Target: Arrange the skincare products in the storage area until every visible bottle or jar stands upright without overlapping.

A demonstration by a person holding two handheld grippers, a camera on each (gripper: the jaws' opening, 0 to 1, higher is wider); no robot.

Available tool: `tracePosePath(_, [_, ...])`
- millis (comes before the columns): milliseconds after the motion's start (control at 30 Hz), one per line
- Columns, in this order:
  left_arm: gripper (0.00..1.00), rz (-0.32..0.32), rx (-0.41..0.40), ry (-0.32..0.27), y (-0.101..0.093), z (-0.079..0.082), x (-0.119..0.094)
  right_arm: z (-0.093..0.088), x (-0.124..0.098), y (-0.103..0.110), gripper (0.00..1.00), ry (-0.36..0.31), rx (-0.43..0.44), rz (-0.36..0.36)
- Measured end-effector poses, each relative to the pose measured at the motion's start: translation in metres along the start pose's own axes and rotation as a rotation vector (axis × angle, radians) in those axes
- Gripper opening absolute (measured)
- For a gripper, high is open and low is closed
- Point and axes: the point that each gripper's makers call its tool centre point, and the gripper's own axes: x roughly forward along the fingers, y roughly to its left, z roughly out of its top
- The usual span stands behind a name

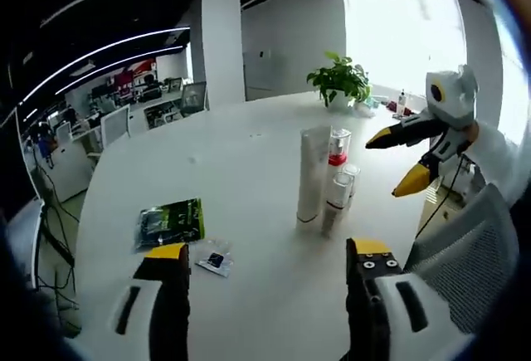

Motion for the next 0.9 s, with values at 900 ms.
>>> tracePosePath(900, [0.94,-0.03,-0.055,-0.016,0.044,-0.019,-0.048,0.007,-0.011,0.033,0.96,0.061,0.036,-0.077])
